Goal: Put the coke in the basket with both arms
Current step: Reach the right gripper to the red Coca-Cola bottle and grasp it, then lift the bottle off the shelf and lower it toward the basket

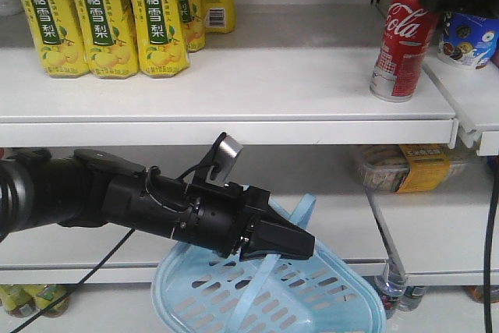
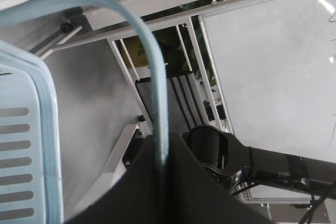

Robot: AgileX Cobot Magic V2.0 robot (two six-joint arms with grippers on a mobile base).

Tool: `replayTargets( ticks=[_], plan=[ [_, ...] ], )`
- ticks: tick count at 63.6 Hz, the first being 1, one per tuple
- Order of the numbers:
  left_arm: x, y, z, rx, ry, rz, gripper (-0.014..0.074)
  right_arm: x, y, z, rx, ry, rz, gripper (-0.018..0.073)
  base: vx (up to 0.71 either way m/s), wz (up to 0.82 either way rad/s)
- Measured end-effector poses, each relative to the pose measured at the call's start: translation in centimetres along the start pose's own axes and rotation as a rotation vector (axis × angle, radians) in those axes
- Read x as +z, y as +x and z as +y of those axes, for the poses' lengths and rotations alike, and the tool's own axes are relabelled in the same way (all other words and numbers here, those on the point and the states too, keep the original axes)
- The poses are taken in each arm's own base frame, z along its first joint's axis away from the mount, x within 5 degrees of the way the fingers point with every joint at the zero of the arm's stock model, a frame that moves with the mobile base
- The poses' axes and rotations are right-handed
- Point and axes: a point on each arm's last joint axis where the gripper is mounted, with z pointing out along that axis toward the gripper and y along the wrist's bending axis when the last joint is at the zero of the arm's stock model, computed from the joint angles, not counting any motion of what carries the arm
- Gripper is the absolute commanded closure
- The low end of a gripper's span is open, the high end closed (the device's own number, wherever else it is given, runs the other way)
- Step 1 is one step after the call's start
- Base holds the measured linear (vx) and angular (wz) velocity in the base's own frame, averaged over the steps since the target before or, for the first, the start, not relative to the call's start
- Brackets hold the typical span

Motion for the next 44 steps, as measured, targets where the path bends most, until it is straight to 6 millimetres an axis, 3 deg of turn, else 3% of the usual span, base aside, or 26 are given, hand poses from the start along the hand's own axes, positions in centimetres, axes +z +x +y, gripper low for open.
replayTargets(
  ticks=[9,14,23,28,44],
  plan=[
    [0.0,0.0,0.0,0.000,0.001,0.001,0.0602,1.1,0.7,-0.3,0.011,-0.011,0.020,0.0031,0.00,0.00],
    [0.0,0.0,0.0,0.000,0.001,0.001,0.0602,1.5,1.1,-0.4,0.017,-0.022,0.031,0.0090,0.00,0.00],
    [0.0,0.0,0.0,0.000,0.001,0.001,0.0602,1.5,1.1,-0.2,0.019,-0.047,0.025,0.0362,0.00,0.00],
    [0.0,0.0,0.0,0.000,0.001,0.001,0.0602,1.5,0.8,0.1,0.026,-0.070,0.015,0.0566,0.00,0.00],
    [0.0,0.0,0.0,0.000,0.001,0.001,0.0602,0.7,0.0,1.7,0.032,-0.226,-0.014,0.0568,0.00,0.00]
  ],
)
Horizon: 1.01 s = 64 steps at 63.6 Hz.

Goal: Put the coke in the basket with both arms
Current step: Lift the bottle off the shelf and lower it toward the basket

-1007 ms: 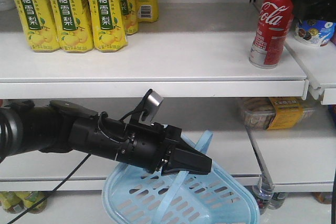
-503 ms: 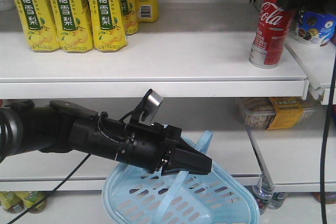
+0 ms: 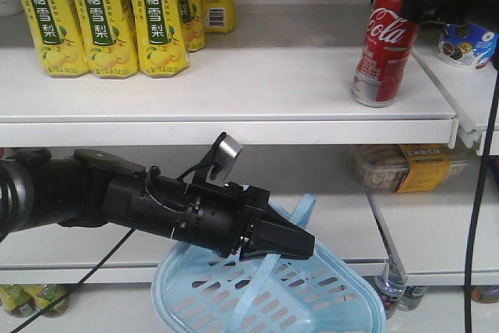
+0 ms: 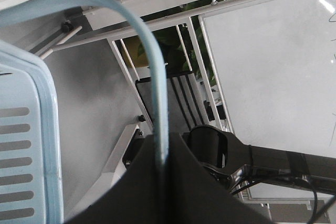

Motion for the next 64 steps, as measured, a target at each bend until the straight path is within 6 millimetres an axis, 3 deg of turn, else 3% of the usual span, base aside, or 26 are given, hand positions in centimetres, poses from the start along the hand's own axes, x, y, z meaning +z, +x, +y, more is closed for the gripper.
replayTargets(
  ticks=[22,37,47,64],
  plan=[
    [0.0,0.0,0.0,0.000,0.000,0.000,0.0602,-5.1,-3.8,4.9,-0.106,-0.156,0.010,0.0564,0.00,0.00],
    [0.0,0.0,0.0,0.000,-0.001,-0.001,0.0602,-8.6,-3.7,7.8,-0.098,-0.242,0.207,0.0564,0.00,0.00],
    [0.0,0.0,0.0,0.000,-0.001,-0.001,0.0602,-9.3,-1.6,8.2,-0.037,-0.241,0.320,0.0564,0.00,0.00],
    [0.0,0.0,0.0,0.000,-0.001,-0.001,0.0602,-9.6,5.9,8.7,0.183,-0.261,0.421,0.0564,0.00,0.00]
  ],
)
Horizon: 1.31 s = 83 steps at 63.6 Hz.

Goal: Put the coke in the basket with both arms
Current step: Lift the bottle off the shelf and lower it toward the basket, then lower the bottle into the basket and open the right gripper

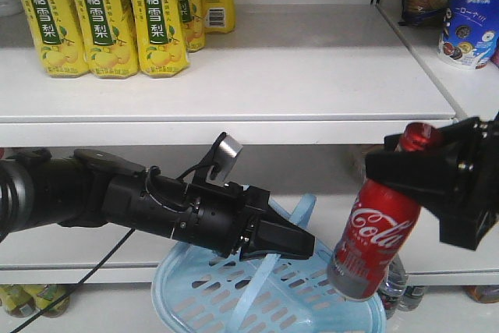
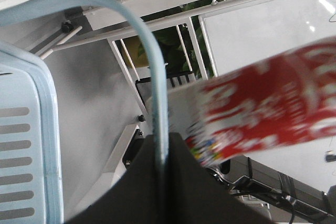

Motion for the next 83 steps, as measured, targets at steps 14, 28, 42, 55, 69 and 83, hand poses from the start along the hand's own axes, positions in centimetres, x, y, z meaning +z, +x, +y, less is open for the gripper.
replayTargets(
  ticks=[14,28,42,55,69,83],
  plan=[
    [0.0,0.0,0.0,0.000,0.000,0.000,0.0602,1.3,3.9,-0.6,0.105,0.000,0.055,0.0564,0.00,0.00],
    [0.0,0.0,0.0,0.000,0.000,0.000,0.0602,1.9,6.4,-0.8,0.157,-0.001,0.095,0.0561,0.00,0.00],
    [0.0,0.0,0.0,0.000,0.000,0.000,0.0602,2.3,7.3,-1.1,0.233,0.022,0.053,0.0548,0.00,0.00],
    [0.0,0.0,0.0,0.000,0.000,0.000,0.0602,3.4,7.9,-2.4,0.296,0.047,0.078,0.0515,0.00,0.00],
    [0.0,0.0,0.0,0.000,0.000,0.000,0.0602,5.4,9.5,-4.4,0.364,0.041,0.173,0.0440,0.00,0.00],
    [0.0,0.0,0.0,0.000,0.000,0.000,0.0602,7.1,11.2,-5.9,0.417,0.029,0.250,0.0362,0.00,0.00]
  ],
)
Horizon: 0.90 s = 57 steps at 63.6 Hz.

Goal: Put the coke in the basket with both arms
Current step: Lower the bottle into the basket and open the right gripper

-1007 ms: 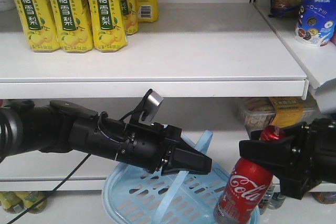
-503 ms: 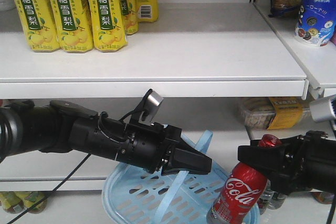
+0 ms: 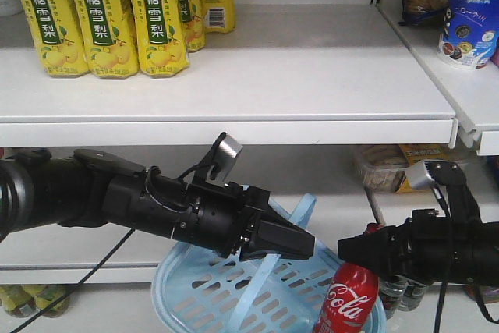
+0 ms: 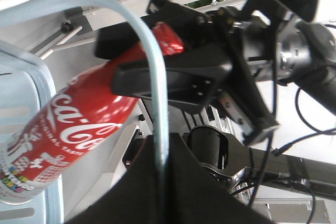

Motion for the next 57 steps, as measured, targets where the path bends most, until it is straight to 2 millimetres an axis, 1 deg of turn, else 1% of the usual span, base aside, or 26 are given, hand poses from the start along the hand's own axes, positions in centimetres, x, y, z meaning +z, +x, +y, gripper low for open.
replayTargets(
  ticks=[10,22,39,47,57],
  plan=[
    [0.0,0.0,0.0,0.000,0.000,0.000,0.0602,1.2,0.4,-1.2,0.022,0.002,0.039,0.0334,0.00,0.00],
    [0.0,0.0,0.0,0.000,0.000,0.000,0.0602,1.9,0.7,-1.8,0.021,0.003,0.067,0.0277,0.00,0.00],
    [0.0,0.0,0.2,-0.006,-0.011,0.000,0.0602,2.0,0.6,-1.8,0.032,-0.005,0.060,0.0194,0.00,0.00],
    [0.1,0.0,0.6,-0.013,-0.035,-0.008,0.0602,2.0,0.6,-1.8,0.034,-0.013,0.059,0.0188,0.00,0.00],
    [0.1,0.0,0.6,-0.014,-0.041,-0.009,0.0602,2.0,0.6,-1.5,0.035,-0.039,0.064,0.0188,0.00,0.00]
  ],
)
